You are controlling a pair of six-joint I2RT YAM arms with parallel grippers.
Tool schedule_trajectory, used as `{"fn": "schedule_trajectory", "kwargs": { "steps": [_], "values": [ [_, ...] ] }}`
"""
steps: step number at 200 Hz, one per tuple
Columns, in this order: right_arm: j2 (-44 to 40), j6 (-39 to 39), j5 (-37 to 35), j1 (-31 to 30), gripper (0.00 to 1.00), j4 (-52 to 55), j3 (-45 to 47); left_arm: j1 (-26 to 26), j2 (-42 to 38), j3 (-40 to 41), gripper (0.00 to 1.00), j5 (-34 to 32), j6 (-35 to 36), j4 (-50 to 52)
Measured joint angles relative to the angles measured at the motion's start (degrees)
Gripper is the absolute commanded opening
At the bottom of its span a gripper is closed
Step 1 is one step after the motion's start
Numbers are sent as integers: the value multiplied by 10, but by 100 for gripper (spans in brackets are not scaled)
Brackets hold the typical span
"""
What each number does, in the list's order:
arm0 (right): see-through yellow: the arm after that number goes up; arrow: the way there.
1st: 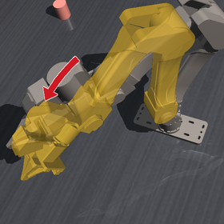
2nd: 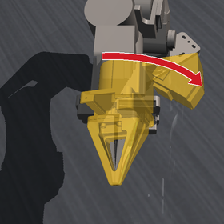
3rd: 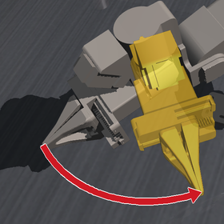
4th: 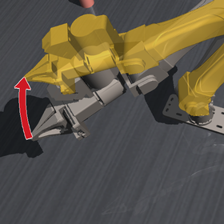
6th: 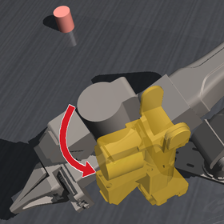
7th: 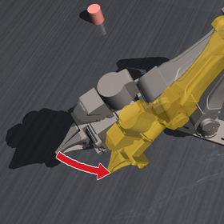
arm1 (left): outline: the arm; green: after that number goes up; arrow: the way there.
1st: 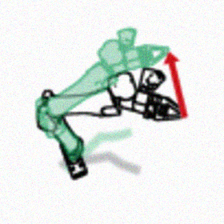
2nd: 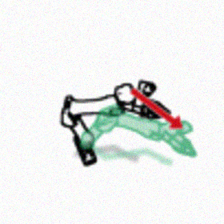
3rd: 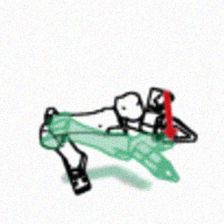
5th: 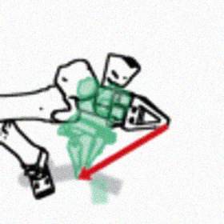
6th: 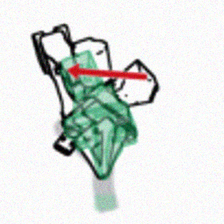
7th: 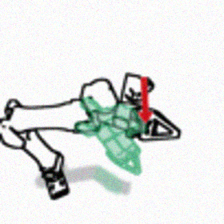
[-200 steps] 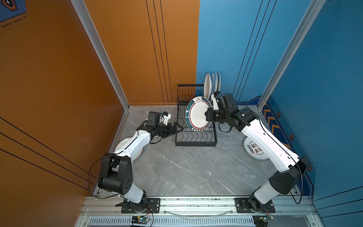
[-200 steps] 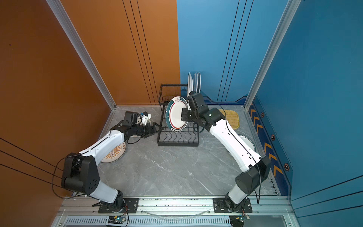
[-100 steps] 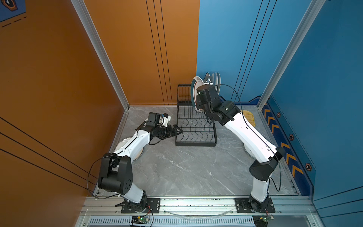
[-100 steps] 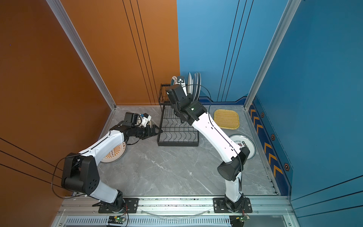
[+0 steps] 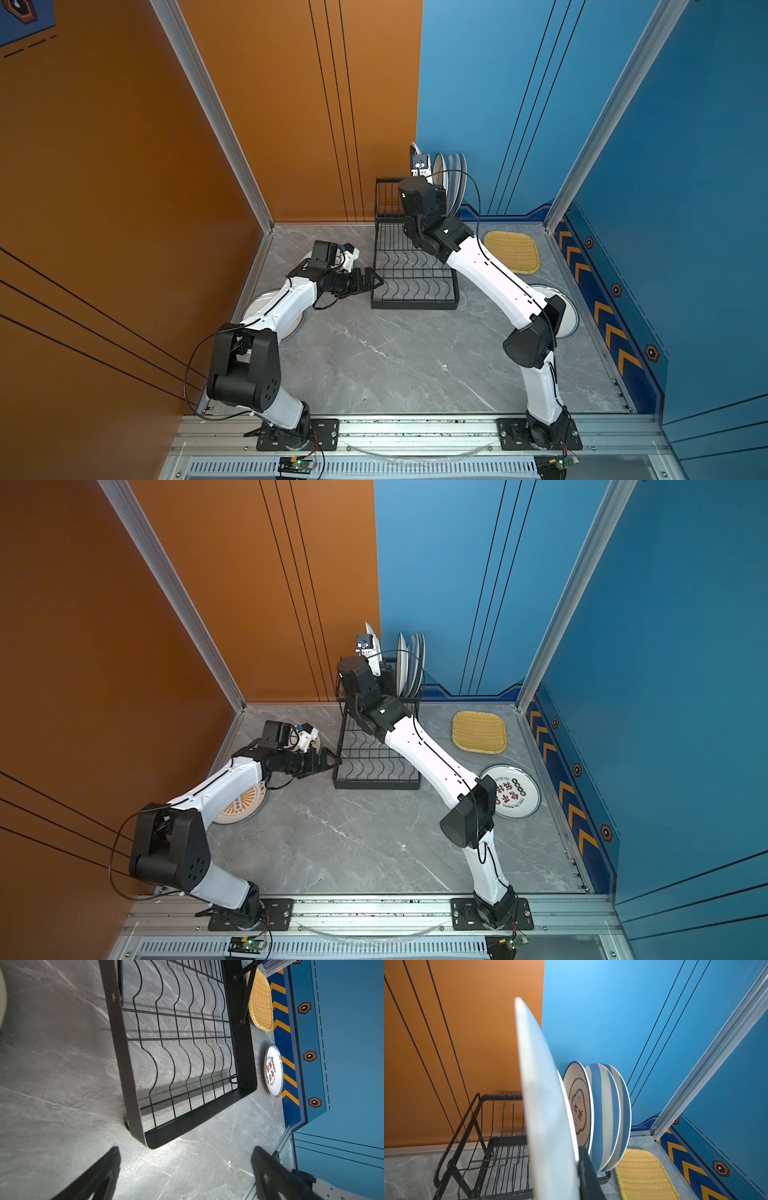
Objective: Load plates into a dish rack
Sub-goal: Place the plate on the dish rack.
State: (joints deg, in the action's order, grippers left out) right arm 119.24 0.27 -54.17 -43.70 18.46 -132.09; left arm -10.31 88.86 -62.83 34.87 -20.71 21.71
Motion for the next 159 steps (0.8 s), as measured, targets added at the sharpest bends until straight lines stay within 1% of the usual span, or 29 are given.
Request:
{"fn": "schedule_trajectory", "kwargs": {
  "steps": [25,61,105,159],
  "values": [
    [25,35,-19,4,0,-57,-8,2,0,0,98,-1,3,0],
    [54,66,-35,15,0,-99,-8,3,0,0,98,-2,4,0],
    [68,79,-45,28,0,-108,-8,9,0,0,98,-2,9,0],
    [72,74,-46,41,0,-115,-17,10,0,0,98,-2,15,0]
  ]
}}
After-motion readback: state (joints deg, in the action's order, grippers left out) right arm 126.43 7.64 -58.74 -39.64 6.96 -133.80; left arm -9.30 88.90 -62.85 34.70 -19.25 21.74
